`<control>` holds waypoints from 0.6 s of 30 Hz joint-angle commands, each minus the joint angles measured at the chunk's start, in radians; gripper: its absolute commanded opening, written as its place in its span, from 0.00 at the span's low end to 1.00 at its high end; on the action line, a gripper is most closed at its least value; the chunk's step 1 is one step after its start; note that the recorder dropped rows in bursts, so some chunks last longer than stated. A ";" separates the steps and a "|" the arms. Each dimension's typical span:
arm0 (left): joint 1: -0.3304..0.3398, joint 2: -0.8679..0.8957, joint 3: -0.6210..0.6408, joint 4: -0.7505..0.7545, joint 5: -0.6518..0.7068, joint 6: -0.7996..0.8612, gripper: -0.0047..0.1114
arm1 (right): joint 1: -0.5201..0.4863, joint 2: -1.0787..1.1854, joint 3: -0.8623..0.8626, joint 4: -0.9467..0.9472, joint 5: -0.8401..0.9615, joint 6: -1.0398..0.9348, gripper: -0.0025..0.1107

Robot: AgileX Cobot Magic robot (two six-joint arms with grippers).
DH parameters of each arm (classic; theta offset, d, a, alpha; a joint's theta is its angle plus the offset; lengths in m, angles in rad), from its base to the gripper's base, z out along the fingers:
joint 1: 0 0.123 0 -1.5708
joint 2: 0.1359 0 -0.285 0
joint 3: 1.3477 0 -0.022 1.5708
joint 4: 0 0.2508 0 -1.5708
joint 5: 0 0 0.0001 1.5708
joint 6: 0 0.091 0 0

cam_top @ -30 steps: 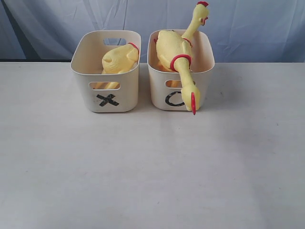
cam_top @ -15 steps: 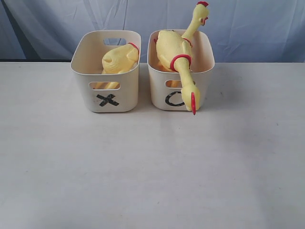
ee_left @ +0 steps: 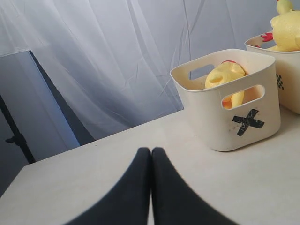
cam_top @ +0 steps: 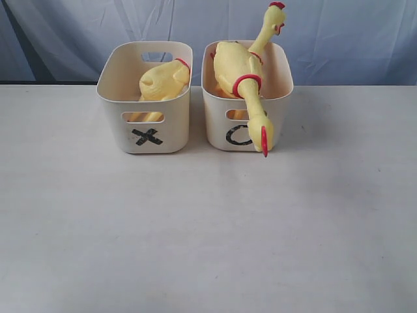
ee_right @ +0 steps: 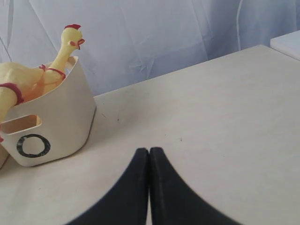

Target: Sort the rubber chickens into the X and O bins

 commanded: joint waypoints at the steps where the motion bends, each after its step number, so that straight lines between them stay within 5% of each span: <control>1: 0.002 -0.005 0.002 0.000 -0.012 -0.001 0.04 | -0.005 -0.006 0.008 0.003 0.008 -0.002 0.02; 13: 0.002 -0.005 0.002 0.000 -0.008 -0.003 0.04 | -0.005 -0.006 0.008 0.003 0.008 -0.002 0.02; 18: 0.002 -0.005 0.002 0.000 0.092 -0.003 0.04 | -0.005 -0.006 0.008 0.025 -0.004 -0.002 0.02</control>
